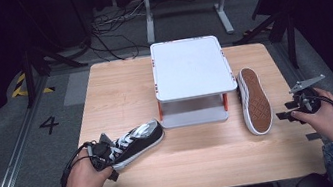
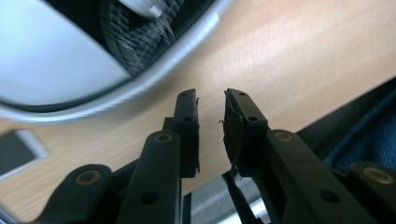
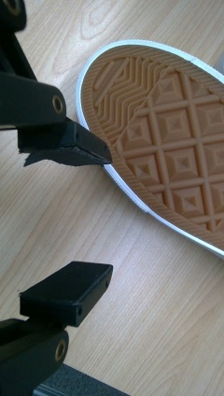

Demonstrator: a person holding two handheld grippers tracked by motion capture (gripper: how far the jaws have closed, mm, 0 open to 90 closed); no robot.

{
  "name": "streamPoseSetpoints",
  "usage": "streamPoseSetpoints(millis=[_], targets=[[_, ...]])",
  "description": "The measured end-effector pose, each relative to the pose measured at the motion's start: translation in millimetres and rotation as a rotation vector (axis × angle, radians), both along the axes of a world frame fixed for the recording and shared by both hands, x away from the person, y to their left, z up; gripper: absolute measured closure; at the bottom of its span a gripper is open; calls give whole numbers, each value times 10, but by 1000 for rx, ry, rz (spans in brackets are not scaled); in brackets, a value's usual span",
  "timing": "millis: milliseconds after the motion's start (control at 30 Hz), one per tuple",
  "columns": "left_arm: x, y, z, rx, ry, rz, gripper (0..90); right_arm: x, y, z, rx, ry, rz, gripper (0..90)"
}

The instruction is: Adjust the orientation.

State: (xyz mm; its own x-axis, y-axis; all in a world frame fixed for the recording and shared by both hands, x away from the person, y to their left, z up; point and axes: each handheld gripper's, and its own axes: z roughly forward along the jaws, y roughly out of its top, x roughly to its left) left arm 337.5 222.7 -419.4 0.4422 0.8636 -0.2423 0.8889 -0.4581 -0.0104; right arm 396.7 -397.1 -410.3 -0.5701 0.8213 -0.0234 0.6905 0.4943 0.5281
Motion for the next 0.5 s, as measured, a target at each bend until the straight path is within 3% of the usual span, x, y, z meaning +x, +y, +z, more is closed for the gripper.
streamPoseSetpoints(millis=[67,167,200,267,500], targets=[[35,-35,-64,-11,12,-7,759,0,2,-2,0,0,2,413],[78,-77,-110,6,9,-11,762,-3,-4,-5,0,1,-2,411],[110,-78,-118,38,-10,11,786,-7,-8,-5,1,1,-3,410],[155,-74,-125,56,-3,28,813,-9,-13,-8,3,1,-4,410],[376,-43,-131,137,-104,91,817,-28,-33,-49,-2,13,-12,409]])
